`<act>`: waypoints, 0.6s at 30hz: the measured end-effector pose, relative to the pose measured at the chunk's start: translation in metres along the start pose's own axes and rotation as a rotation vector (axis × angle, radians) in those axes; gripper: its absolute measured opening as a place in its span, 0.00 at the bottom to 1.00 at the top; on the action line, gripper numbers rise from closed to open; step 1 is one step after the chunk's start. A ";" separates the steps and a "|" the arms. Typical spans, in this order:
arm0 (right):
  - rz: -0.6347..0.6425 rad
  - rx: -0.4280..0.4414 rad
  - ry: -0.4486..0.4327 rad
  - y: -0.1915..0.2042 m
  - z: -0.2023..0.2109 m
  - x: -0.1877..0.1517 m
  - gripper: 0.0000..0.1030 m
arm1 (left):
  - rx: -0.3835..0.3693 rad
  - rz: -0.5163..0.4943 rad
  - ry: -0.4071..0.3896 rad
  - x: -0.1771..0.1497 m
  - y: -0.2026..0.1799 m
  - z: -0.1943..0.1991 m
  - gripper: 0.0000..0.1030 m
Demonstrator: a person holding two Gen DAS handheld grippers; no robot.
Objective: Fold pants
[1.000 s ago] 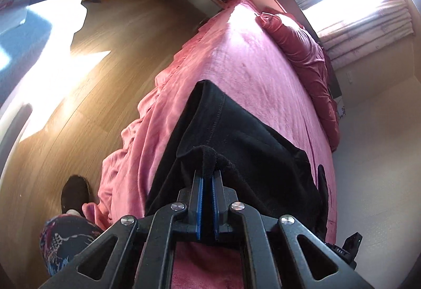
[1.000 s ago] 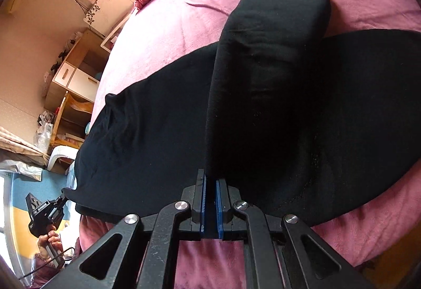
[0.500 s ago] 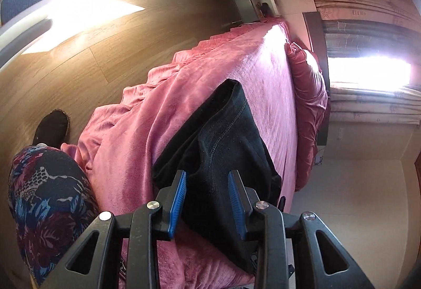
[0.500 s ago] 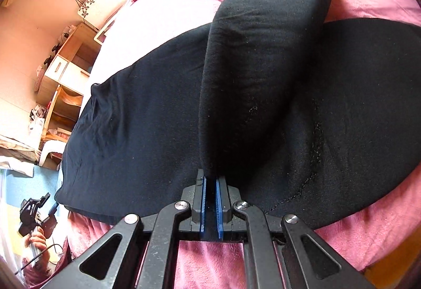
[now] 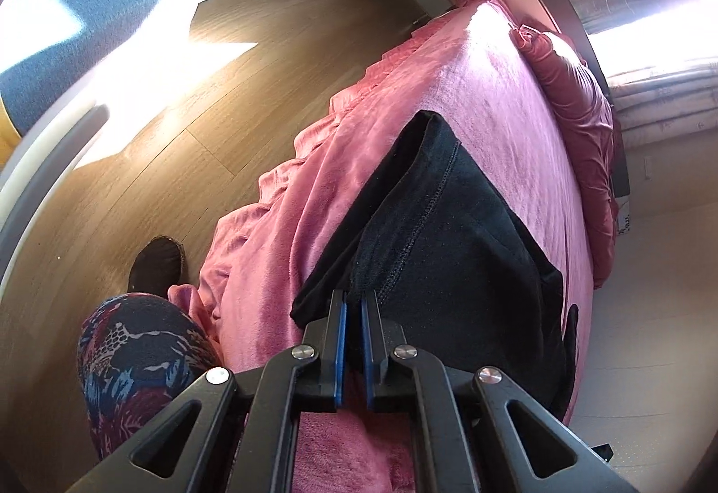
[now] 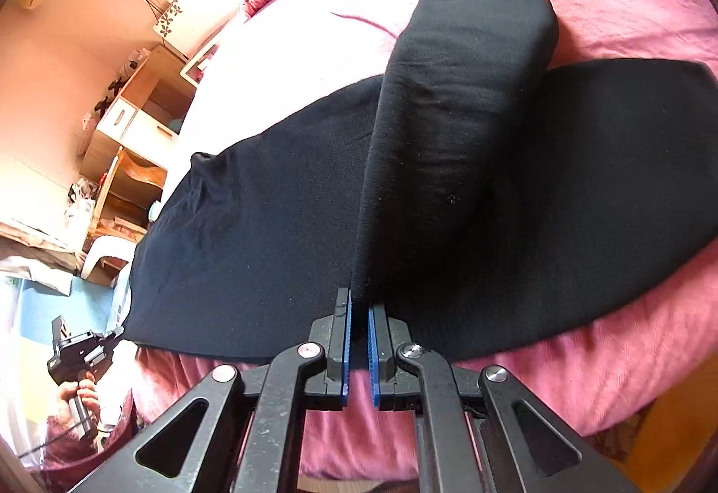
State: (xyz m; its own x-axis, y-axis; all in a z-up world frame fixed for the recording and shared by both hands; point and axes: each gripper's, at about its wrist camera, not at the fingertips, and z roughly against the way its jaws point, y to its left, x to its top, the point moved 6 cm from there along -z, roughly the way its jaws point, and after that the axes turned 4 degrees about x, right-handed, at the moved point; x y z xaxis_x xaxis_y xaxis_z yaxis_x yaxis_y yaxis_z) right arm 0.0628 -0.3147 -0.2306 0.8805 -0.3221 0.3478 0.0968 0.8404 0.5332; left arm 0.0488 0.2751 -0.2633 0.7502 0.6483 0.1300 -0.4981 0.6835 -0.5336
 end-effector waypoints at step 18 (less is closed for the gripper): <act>0.020 -0.101 0.063 -0.029 0.015 0.005 0.39 | 0.239 -0.126 -0.254 0.015 -0.026 0.044 0.23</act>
State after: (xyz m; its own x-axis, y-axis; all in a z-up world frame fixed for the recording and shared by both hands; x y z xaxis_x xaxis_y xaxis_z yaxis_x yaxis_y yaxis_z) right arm 0.0572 -0.3470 -0.2330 0.9099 -0.2790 0.3069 0.1219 0.8871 0.4452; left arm 0.0540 0.2819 -0.2110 0.6950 0.5963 0.4018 -0.5187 0.8028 -0.2941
